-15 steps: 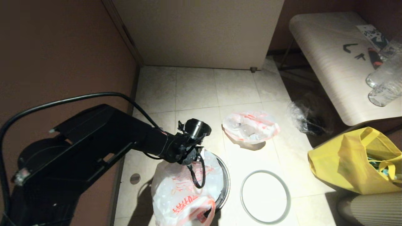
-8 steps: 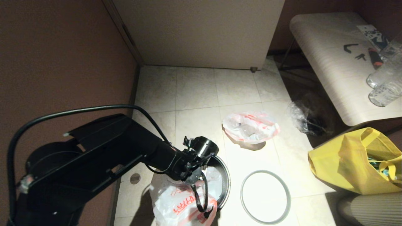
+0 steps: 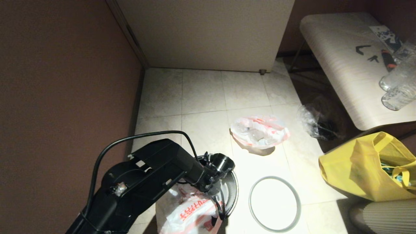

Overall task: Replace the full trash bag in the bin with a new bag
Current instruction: Put the new garbage bag on the trash can

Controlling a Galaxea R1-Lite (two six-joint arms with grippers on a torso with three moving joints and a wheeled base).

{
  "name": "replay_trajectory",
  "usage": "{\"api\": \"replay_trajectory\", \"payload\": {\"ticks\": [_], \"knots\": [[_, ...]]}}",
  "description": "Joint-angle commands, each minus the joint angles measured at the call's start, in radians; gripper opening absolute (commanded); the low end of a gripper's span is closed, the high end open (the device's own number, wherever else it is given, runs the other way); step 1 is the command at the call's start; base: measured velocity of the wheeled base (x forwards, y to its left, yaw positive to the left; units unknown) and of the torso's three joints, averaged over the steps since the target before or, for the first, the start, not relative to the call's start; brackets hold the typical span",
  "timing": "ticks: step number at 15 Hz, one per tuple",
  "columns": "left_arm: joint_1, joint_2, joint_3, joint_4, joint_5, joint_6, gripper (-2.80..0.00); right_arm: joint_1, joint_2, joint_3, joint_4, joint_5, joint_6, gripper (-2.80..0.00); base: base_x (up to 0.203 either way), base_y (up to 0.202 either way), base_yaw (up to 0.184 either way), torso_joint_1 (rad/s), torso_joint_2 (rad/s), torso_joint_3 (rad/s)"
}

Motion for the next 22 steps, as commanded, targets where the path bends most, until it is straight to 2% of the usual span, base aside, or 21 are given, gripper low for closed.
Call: {"api": "replay_trajectory", "payload": {"ticks": [1, 8, 11, 16, 22], "knots": [[0.015, 0.1, -0.086, -0.007, 0.01, 0.029, -2.8, 0.0, 0.001, 0.0, 0.0, 0.001, -0.001, -2.8, 0.0, 0.0, 0.0, 0.0, 0.0, 0.0], [0.079, 0.244, -0.292, -0.011, 0.075, 0.135, -2.8, 0.0, 0.001, 0.0, 0.0, 0.001, -0.001, -2.8, 0.0, 0.0, 0.0, 0.0, 0.0, 0.0], [0.075, 0.238, -0.248, -0.017, 0.092, 0.127, -2.8, 0.0, 0.001, 0.0, 0.0, 0.001, -0.001, -2.8, 0.0, 0.0, 0.0, 0.0, 0.0, 0.0], [0.04, 0.163, -0.029, -0.153, 0.111, 0.127, -2.8, 0.0, 0.001, 0.0, 0.0, 0.001, -0.001, -2.8, 0.0, 0.0, 0.0, 0.0, 0.0, 0.0], [0.05, 0.148, 0.003, -0.153, 0.112, 0.134, -2.8, 0.0, 0.001, 0.0, 0.0, 0.001, -0.001, -2.8, 0.0, 0.0, 0.0, 0.0, 0.0, 0.0]]}}
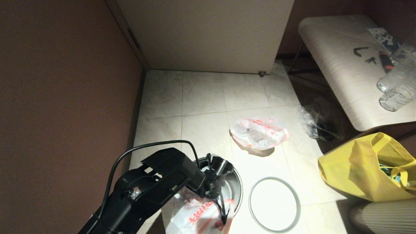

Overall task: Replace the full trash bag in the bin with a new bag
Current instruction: Put the new garbage bag on the trash can

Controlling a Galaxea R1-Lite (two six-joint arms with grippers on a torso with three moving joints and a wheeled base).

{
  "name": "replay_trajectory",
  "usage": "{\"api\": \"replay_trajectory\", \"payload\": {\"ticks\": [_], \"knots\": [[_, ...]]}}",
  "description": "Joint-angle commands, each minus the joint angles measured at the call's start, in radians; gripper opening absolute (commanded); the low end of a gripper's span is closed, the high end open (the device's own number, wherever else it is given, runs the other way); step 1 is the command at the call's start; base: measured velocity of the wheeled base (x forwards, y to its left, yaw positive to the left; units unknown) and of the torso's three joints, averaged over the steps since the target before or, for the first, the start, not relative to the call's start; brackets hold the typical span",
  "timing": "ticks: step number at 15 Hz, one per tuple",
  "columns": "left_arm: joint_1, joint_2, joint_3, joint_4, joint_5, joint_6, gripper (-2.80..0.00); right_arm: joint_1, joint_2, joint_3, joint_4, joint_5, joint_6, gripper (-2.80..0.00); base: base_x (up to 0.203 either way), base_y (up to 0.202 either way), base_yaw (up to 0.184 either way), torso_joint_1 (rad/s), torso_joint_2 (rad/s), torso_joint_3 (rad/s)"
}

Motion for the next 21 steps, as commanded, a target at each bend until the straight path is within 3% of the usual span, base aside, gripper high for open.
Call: {"api": "replay_trajectory", "payload": {"ticks": [1, 2, 6, 12, 17, 18, 21], "knots": [[0.001, -0.023, 0.046, -0.006, 0.004, -0.005, -2.8, 0.0, 0.001, 0.0, 0.0, 0.001, -0.001, -2.8, 0.0, 0.0, 0.0, 0.0, 0.0, 0.0], [-0.001, -0.056, 0.085, -0.009, 0.002, -0.005, 0.0, 0.0, 0.001, 0.0, 0.0, 0.001, -0.001, -2.8, 0.0, 0.0, 0.0, 0.0, 0.0, 0.0], [-0.01, -0.224, 0.226, 0.004, -0.003, -0.003, 0.0, 0.0, 0.001, 0.0, 0.0, 0.001, -0.001, -2.8, 0.0, 0.0, 0.0, 0.0, 0.0, 0.0], [-0.024, -0.558, 0.397, 0.129, -0.067, -0.028, 0.0, 0.0, 0.001, 0.0, 0.0, 0.001, -0.001, -2.8, 0.0, 0.0, 0.0, 0.0, 0.0, 0.0], [-0.042, -0.696, 0.508, 0.191, -0.074, -0.06, 0.0, 0.0, 0.001, 0.0, 0.0, 0.001, -0.001, -2.8, 0.0, 0.0, 0.0, 0.0, 0.0, 0.0], [-0.043, -0.722, 0.551, 0.19, -0.075, -0.062, -2.8, 0.0, 0.001, 0.0, 0.0, 0.001, -0.001, -2.8, 0.0, 0.0, 0.0, 0.0, 0.0, 0.0], [-0.055, -0.793, 0.681, 0.174, -0.09, -0.066, -2.8, 0.0, 0.001, 0.0, 0.0, 0.001, -0.001, -2.8, 0.0, 0.0, 0.0, 0.0, 0.0, 0.0]]}}
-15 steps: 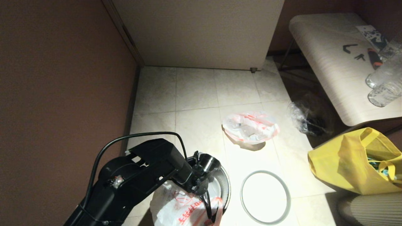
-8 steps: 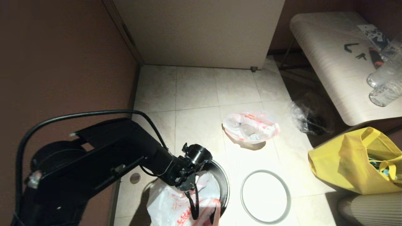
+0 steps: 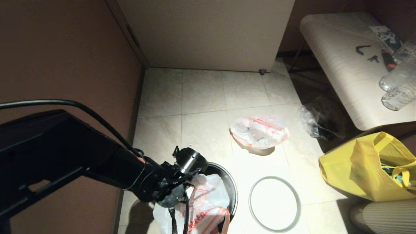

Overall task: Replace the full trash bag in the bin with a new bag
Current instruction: Put the new garbage bag on the trash can

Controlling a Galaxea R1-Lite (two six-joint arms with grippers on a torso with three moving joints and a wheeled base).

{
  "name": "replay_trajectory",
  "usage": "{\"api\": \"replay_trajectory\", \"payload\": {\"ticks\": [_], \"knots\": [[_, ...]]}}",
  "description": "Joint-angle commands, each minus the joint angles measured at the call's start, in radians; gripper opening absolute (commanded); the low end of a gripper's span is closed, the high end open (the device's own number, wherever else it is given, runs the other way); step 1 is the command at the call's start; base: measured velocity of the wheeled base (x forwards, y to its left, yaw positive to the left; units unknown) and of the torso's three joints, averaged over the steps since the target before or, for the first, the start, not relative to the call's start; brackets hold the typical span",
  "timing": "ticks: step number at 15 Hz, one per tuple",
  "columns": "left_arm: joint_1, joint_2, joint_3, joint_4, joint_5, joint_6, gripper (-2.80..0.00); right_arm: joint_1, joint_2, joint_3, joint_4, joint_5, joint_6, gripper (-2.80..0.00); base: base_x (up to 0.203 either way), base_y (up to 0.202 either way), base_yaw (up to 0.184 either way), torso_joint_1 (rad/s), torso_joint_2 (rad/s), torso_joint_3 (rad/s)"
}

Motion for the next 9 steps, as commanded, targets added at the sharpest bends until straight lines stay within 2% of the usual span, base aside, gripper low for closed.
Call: {"api": "replay_trajectory", "payload": {"ticks": [1, 3, 8, 9], "knots": [[-0.005, -0.08, 0.088, -0.032, -0.013, -0.002, -2.8, 0.001, 0.001, 0.0, 0.0, 0.001, -0.001, -2.8, 0.0, 0.0, 0.0, 0.0, 0.0, 0.0], [-0.008, -0.112, 0.143, -0.082, -0.018, 0.0, -2.8, 0.001, 0.001, 0.0, 0.0, 0.001, -0.001, -2.8, 0.0, 0.0, 0.0, 0.0, 0.0, 0.0], [-0.087, -0.161, 0.278, -0.1, -0.037, 0.012, -2.8, 0.001, 0.001, 0.0, 0.0, 0.001, -0.001, -2.8, 0.0, 0.0, 0.0, 0.0, 0.0, 0.0], [-0.111, -0.153, 0.312, -0.103, -0.041, 0.025, 0.0, 0.001, 0.001, 0.0, 0.0, 0.001, -0.001, -2.8, 0.0, 0.0, 0.0, 0.0, 0.0, 0.0]]}}
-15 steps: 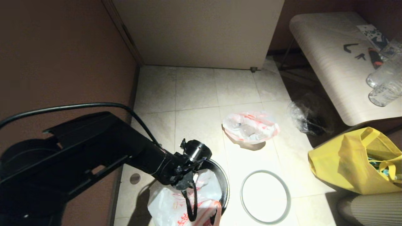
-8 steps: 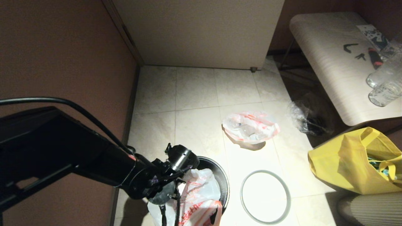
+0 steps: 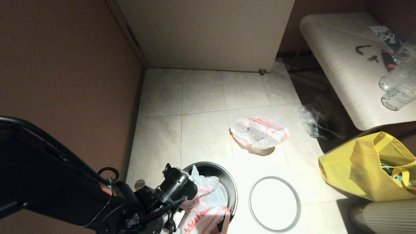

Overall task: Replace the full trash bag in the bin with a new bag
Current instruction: Put the new garbage bag on the trash can

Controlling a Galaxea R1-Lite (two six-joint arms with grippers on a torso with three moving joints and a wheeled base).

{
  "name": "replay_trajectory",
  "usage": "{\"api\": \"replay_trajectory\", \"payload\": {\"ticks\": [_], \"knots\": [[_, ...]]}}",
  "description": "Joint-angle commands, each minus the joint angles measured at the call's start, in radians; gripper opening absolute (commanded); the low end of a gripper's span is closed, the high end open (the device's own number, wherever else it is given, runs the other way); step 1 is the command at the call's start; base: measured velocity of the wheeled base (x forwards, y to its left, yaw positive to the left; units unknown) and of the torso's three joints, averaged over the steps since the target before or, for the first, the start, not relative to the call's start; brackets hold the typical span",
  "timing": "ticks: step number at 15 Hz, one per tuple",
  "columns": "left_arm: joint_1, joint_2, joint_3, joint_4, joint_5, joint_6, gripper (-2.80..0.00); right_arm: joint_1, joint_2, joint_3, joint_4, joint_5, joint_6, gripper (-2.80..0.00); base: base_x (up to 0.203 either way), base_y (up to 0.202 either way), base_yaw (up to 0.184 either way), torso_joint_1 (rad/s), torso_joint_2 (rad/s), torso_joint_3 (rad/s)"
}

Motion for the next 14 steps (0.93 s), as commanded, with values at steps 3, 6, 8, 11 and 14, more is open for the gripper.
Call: {"api": "replay_trajectory", "payload": {"ticks": [3, 6, 8, 11, 14], "knots": [[-0.13, 0.034, 0.099, -0.072, -0.004, 0.033, 0.0, 0.0, 0.001, 0.0, 0.0, 0.001, -0.001, -2.8, 0.0, 0.0, 0.0, 0.0, 0.0, 0.0], [-0.22, 0.116, 0.142, -0.162, -0.003, 0.038, 0.0, 0.0, 0.001, 0.0, 0.0, 0.001, -0.001, -2.8, 0.0, 0.0, 0.0, 0.0, 0.0, 0.0], [-0.257, 0.169, 0.15, -0.22, -0.001, 0.04, 0.0, 0.0, 0.001, 0.0, 0.0, 0.001, -0.001, -2.8, 0.0, 0.0, 0.0, 0.0, 0.0, 0.0], [-0.297, 0.221, 0.152, -0.255, 0.009, 0.063, 0.0, 0.0, 0.001, 0.0, 0.0, 0.001, -0.001, -2.8, 0.0, 0.0, 0.0, 0.0, 0.0, 0.0], [-0.29, 0.268, 0.156, -0.382, 0.016, 0.173, 0.0, 0.0, 0.001, 0.0, 0.0, 0.001, -0.001, -2.8, 0.0, 0.0, 0.0, 0.0, 0.0, 0.0]]}}
